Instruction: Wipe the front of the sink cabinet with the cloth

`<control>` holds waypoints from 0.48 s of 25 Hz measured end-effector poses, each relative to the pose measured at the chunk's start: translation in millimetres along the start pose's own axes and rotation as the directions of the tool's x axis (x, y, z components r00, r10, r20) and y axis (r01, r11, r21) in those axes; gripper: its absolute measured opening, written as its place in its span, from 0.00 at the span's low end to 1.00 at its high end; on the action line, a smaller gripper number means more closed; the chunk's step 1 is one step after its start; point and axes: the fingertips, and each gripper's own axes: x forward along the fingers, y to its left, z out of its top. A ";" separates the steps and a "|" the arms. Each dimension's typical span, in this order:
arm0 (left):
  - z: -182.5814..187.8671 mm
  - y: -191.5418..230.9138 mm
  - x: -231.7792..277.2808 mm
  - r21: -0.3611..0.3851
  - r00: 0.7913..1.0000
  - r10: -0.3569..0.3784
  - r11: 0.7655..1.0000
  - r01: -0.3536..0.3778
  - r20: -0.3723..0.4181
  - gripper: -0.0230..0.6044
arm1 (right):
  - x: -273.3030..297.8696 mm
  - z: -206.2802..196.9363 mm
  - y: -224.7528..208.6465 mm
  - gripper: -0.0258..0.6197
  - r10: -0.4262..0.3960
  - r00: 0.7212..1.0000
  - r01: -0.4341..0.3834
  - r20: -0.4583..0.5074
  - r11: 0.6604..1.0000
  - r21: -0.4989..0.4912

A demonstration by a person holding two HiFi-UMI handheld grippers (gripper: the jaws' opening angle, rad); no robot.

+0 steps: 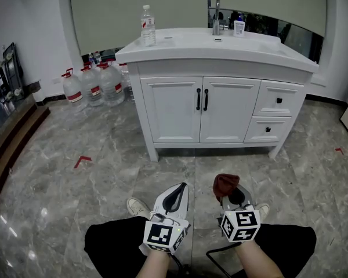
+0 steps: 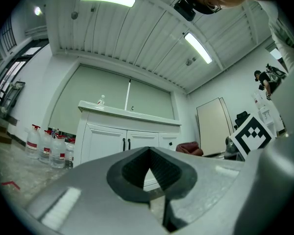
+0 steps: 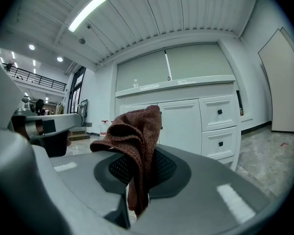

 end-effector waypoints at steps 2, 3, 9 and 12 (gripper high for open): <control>0.1 0.3 -1.3 -0.003 1.000 0.005 1.000 -0.005 -0.005 0.04 | -1.6 1.3 2.4 0.16 0.006 1.000 -0.006 0.003 1.000 0.001; -0.2 0.0 -1.3 -0.002 1.000 0.006 1.000 -0.006 -0.007 0.04 | -2.3 2.1 2.8 0.16 0.008 1.000 -0.008 0.005 1.000 0.002; -2.1 -4.4 2.1 0.000 1.000 0.002 1.000 -0.002 -0.011 0.04 | -4.7 -0.9 -3.6 0.16 0.001 1.000 -0.001 -0.001 1.000 0.025; -5.0 -6.2 3.2 0.005 1.000 -0.003 1.000 0.003 -0.013 0.04 | -4.4 -6.3 -7.0 0.16 -0.007 1.000 0.008 -0.015 0.999 0.046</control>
